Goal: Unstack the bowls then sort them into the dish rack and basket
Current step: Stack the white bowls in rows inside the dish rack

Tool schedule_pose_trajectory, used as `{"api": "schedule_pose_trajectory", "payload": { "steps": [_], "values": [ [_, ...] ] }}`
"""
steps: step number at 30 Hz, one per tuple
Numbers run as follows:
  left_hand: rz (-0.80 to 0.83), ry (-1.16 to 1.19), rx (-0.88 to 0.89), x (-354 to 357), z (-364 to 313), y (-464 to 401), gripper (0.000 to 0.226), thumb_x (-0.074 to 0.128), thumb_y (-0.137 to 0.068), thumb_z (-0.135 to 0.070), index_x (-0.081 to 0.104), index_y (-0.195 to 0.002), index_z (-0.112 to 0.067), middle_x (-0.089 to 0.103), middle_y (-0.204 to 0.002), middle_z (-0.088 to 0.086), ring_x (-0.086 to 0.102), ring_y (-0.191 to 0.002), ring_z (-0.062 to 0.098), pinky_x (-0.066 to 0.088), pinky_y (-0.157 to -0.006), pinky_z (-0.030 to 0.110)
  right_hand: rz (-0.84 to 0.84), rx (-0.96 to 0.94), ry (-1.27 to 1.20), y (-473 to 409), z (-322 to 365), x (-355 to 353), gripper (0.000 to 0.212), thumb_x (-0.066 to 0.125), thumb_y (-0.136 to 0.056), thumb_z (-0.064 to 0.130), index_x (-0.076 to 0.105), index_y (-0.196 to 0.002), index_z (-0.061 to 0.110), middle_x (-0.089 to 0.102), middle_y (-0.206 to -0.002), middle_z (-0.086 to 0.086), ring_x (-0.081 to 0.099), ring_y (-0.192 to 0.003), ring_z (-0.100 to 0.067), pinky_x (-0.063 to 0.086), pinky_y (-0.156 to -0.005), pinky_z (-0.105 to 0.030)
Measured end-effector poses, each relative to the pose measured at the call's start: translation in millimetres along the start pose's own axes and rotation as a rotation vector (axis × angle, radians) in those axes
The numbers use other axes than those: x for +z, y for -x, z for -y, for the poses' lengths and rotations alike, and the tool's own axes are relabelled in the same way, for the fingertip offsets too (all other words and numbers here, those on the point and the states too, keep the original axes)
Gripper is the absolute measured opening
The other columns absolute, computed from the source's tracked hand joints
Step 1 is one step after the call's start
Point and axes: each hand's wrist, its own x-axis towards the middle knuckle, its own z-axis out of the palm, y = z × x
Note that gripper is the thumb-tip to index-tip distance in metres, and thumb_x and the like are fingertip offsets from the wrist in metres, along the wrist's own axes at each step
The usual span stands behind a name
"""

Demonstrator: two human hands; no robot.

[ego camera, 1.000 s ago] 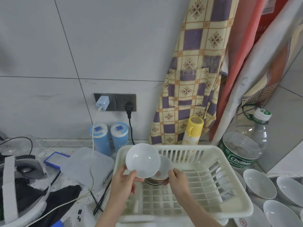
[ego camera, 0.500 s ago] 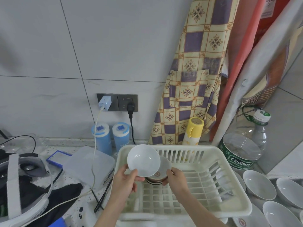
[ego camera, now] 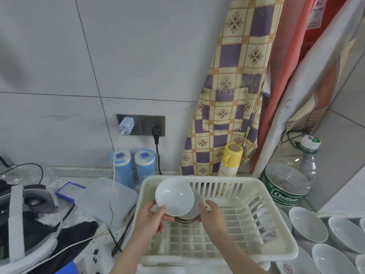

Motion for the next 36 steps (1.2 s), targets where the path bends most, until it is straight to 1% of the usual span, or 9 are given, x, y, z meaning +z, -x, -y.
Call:
{"api": "schedule_pose_trajectory", "payload": {
  "steps": [2, 4, 8, 13, 19, 23, 27, 32, 36],
  "values": [
    [0.033, -0.017, -0.009, -0.5, 0.8, -0.1, 0.023, 0.055, -0.095, -0.015, 0.052, -0.114, -0.03, 0.077, -0.074, 0.012, 0.037, -0.031, 0.011, 0.03, -0.036, 0.017, -0.071, -0.054, -0.092, 4.7, 3.4, -4.5, 0.033, 0.042, -0.099, 0.043, 0.055, -0.123, 0.025, 0.072, -0.081, -0.001, 0.061, -0.067, -0.01, 0.045, -0.061, -0.024],
    [0.059, -0.026, -0.012, -0.4, 1.1, -0.7, 0.024, 0.055, -0.095, -0.015, 0.052, -0.116, -0.027, 0.077, -0.075, 0.013, 0.037, -0.031, 0.011, 0.029, -0.035, 0.016, -0.02, -0.134, -0.158, 10.9, 8.3, -8.2, 0.027, 0.042, -0.099, 0.04, 0.062, -0.105, 0.024, 0.067, -0.069, 0.003, 0.062, -0.065, -0.008, 0.045, -0.062, -0.024],
    [0.101, -0.043, -0.01, 1.1, 2.4, -1.6, 0.022, 0.054, -0.095, -0.014, 0.056, -0.115, -0.022, 0.077, -0.075, 0.015, 0.037, -0.03, 0.012, 0.027, -0.035, 0.016, 0.171, -0.227, -0.083, 18.8, 16.3, -11.8, 0.026, 0.054, -0.094, 0.028, 0.059, -0.12, 0.027, 0.071, -0.073, -0.003, 0.066, -0.064, -0.011, 0.05, -0.062, -0.02],
    [0.168, -0.07, -0.009, 2.6, 2.6, -1.1, 0.025, 0.056, -0.097, -0.023, 0.051, -0.121, -0.025, 0.078, -0.08, 0.01, 0.043, -0.034, 0.012, 0.031, -0.035, 0.018, 0.132, -0.159, -0.053, 15.5, 21.6, -12.0, 0.042, 0.051, -0.087, 0.006, 0.057, -0.127, 0.016, 0.07, -0.078, -0.014, 0.06, -0.066, -0.018, 0.041, -0.05, -0.016],
    [0.212, -0.04, 0.034, 1.8, -0.8, 6.5, 0.046, 0.061, -0.092, -0.046, 0.034, -0.126, -0.061, 0.078, -0.097, -0.002, 0.054, -0.052, 0.012, 0.034, -0.042, 0.018, 0.06, -0.099, -0.144, 14.9, 20.0, -14.4, 0.038, 0.049, -0.091, 0.007, 0.054, -0.128, 0.011, 0.071, -0.081, -0.005, 0.066, -0.069, -0.009, 0.042, -0.055, -0.019],
    [0.231, -0.06, 0.044, 3.5, -2.3, 11.5, 0.049, 0.066, -0.091, -0.035, 0.045, -0.129, -0.058, 0.076, -0.104, -0.007, 0.056, -0.058, 0.01, 0.035, -0.043, 0.019, -0.009, -0.083, -0.134, 13.7, 15.8, -16.6, 0.037, 0.051, -0.091, 0.009, 0.054, -0.128, 0.011, 0.07, -0.07, -0.004, 0.063, -0.061, -0.002, 0.038, -0.044, -0.008],
    [0.203, -0.084, 0.031, 5.7, -0.5, 8.9, 0.043, 0.063, -0.094, -0.023, 0.052, -0.131, -0.043, 0.076, -0.09, -0.008, 0.054, -0.052, 0.006, 0.032, -0.041, 0.018, 0.014, -0.041, -0.115, 12.8, 12.5, -17.3, 0.037, 0.05, -0.092, 0.009, 0.055, -0.128, 0.011, 0.07, -0.073, -0.005, 0.063, -0.057, -0.001, 0.039, -0.045, -0.011],
    [0.231, -0.146, 0.011, 6.8, 3.8, 5.3, 0.055, 0.061, -0.096, -0.022, 0.033, -0.135, -0.048, 0.078, -0.084, -0.001, 0.05, -0.05, 0.006, 0.033, -0.043, 0.018, 0.042, -0.016, -0.089, 9.7, 14.3, -13.0, 0.036, 0.049, -0.091, 0.007, 0.059, -0.125, 0.01, 0.069, -0.066, -0.004, 0.063, -0.063, -0.005, 0.042, -0.053, -0.019],
    [0.239, -0.173, 0.024, 6.9, 4.3, 4.6, 0.045, 0.06, -0.096, -0.023, 0.04, -0.116, -0.058, 0.078, -0.085, -0.001, 0.048, -0.048, 0.006, 0.034, -0.044, 0.019, 0.061, -0.014, -0.051, 6.0, 17.1, -9.0, 0.039, 0.046, -0.089, 0.004, 0.061, -0.125, 0.009, 0.071, -0.081, -0.009, 0.063, -0.064, -0.005, 0.04, -0.052, -0.017]
  ]
}}
